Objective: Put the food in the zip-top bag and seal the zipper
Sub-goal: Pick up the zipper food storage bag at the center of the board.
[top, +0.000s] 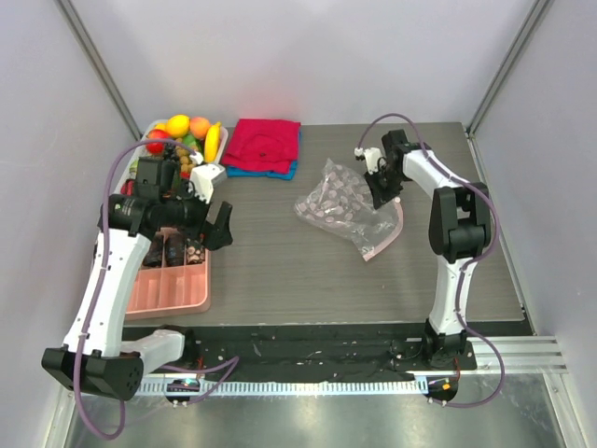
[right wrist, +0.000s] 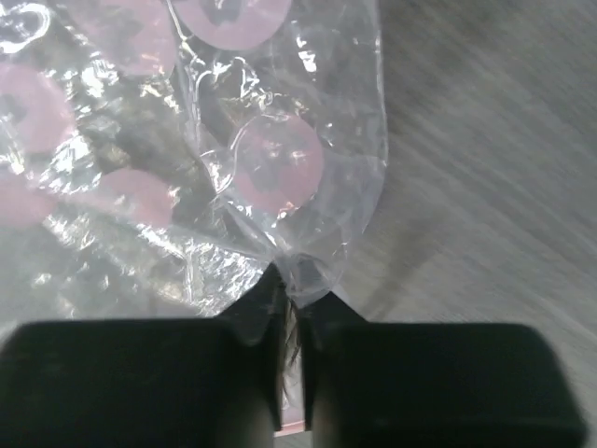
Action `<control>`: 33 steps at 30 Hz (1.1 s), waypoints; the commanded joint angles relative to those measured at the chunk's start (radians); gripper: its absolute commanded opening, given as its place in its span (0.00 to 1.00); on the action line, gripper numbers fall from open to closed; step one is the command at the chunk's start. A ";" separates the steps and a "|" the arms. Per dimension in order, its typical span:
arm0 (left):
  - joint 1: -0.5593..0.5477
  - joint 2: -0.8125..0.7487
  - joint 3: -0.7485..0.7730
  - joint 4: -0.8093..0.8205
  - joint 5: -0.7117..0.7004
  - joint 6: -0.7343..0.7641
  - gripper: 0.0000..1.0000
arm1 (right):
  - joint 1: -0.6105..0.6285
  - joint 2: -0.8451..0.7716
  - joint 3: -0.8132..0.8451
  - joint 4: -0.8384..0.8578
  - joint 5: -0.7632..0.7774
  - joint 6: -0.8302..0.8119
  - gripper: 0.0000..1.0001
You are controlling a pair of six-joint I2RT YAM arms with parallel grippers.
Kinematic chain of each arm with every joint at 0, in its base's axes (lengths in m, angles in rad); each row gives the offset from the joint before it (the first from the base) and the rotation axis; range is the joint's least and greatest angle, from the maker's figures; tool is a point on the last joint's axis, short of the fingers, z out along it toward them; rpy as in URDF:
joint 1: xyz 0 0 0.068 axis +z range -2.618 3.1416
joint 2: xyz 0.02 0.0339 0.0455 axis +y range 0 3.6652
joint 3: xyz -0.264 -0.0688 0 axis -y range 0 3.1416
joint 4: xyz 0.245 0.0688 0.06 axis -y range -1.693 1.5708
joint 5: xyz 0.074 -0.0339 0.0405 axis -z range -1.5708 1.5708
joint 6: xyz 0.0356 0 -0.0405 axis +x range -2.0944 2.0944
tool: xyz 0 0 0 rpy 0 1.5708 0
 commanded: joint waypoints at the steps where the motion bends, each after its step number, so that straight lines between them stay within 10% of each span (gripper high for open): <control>1: -0.019 -0.011 -0.029 0.142 0.029 -0.103 1.00 | -0.054 -0.123 -0.041 0.019 -0.227 0.214 0.01; 14: -0.225 0.156 -0.034 0.600 0.020 -0.518 0.96 | -0.266 -0.464 -0.523 0.559 -0.556 1.426 0.01; 19: -0.280 0.186 -0.142 0.941 0.077 -0.741 0.99 | -0.263 -0.562 -0.794 1.109 -0.629 1.944 0.01; 33: -0.458 0.413 -0.029 1.078 -0.156 -1.011 0.75 | -0.157 -0.812 -0.867 1.032 -0.419 1.981 0.01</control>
